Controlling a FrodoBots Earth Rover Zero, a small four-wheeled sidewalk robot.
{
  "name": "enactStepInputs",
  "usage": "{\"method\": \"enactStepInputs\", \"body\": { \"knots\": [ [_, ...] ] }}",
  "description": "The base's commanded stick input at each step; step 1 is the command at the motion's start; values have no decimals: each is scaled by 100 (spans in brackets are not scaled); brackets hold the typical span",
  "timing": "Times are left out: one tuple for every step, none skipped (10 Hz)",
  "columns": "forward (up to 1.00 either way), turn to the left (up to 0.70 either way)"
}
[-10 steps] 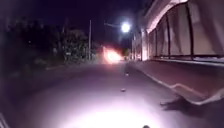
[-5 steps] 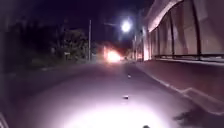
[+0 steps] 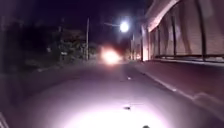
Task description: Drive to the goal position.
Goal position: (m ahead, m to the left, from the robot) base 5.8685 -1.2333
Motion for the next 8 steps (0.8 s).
{"method": "enactStepInputs", "body": {
  "knots": [
    [70, -26],
    [70, -35],
    [70, -35],
    [70, -35],
    [70, -35],
    [70, -35],
    [70, -35],
    [70, -23]
  ]
}}
